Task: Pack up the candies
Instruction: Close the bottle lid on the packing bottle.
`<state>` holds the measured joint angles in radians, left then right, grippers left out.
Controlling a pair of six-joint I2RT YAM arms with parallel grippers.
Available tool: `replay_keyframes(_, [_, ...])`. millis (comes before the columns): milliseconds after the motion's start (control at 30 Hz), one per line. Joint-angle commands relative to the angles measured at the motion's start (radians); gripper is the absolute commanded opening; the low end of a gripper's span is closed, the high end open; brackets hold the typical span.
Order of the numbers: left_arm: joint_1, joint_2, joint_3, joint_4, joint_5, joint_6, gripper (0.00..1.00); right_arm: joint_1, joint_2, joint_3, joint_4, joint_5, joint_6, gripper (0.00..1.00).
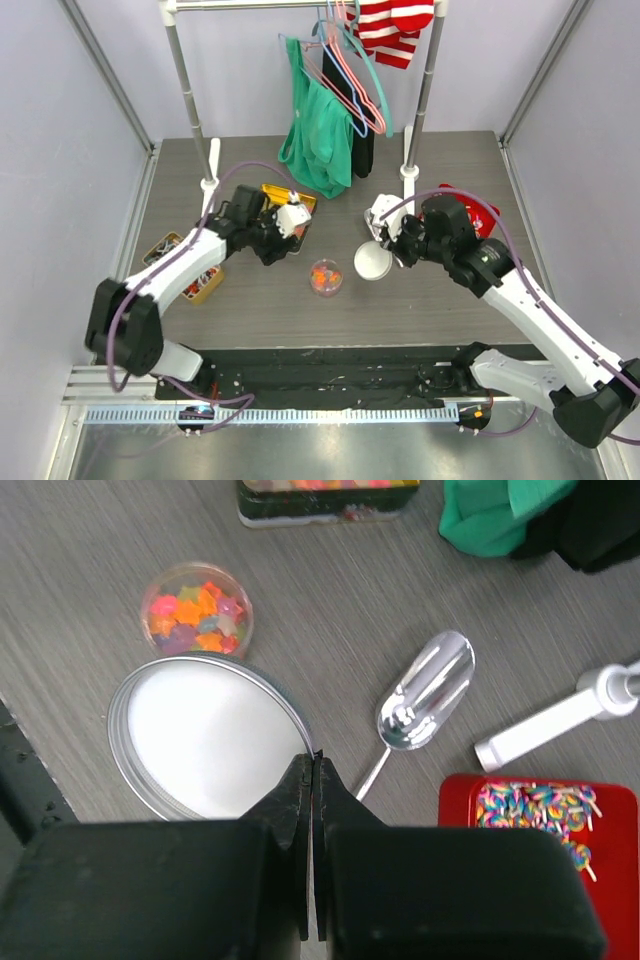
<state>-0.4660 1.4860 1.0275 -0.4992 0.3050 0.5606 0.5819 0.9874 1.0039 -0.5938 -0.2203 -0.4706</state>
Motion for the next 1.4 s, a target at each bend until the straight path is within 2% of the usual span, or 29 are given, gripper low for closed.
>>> replay_keyframes(0, [-0.003,-0.185,0.012,-0.060,0.074,-0.028,0.69,-0.002,0.078,0.166,-0.046,-0.120,0.010,0.01])
replay_keyframes(33, [-0.003,-0.205,0.017,-0.073,0.085,-0.039,0.78,-0.004,0.127,0.192,-0.085,-0.142,0.007,0.01])
replay_keyframes(100, [-0.003,-0.262,0.025,-0.082,0.103,-0.054,0.87,-0.004,0.174,0.276,-0.130,-0.203,0.003,0.01])
replay_keyframes(133, [-0.003,-0.276,0.031,-0.096,0.126,-0.060,0.95,-0.002,0.219,0.301,-0.159,-0.221,0.006,0.01])
replay_keyframes(200, [-0.003,-0.294,0.058,-0.117,0.147,-0.082,0.99,-0.005,0.267,0.375,-0.201,-0.311,0.004,0.01])
replay_keyframes(333, [-0.003,-0.346,0.051,-0.133,0.169,-0.044,1.00,-0.005,0.384,0.466,-0.316,-0.456,0.003,0.01])
replay_keyframes(467, [-0.005,-0.423,-0.024,-0.061,0.106,0.083,1.00,-0.007,0.500,0.512,-0.377,-0.517,-0.020,0.01])
replay_keyframes(567, [-0.005,-0.434,-0.050,-0.053,0.111,0.186,1.00,-0.014,0.563,0.571,-0.434,-0.582,-0.036,0.01])
replay_keyframes(667, [-0.006,-0.470,-0.093,-0.048,0.183,0.332,1.00,-0.034,0.658,0.678,-0.495,-0.660,-0.052,0.01])
replay_keyframes(767, [-0.019,-0.475,-0.101,-0.039,0.186,0.401,1.00,-0.040,0.772,0.807,-0.618,-0.724,-0.114,0.01])
replay_keyframes(833, [-0.026,-0.489,-0.119,-0.039,0.201,0.528,1.00,-0.040,0.856,0.873,-0.716,-0.748,-0.163,0.01])
replay_keyframes(867, [-0.028,-0.487,-0.119,-0.039,0.203,0.544,1.00,-0.040,0.881,0.930,-0.745,-0.761,-0.174,0.01])
replay_keyframes(1033, [-0.040,-0.468,-0.087,-0.021,0.217,0.541,1.00,-0.039,1.017,1.032,-0.833,-0.794,-0.200,0.01])
replay_keyframes(1367, [-0.095,-0.391,0.009,-0.024,0.258,0.479,0.98,-0.008,1.090,1.085,-0.865,-0.800,-0.211,0.01])
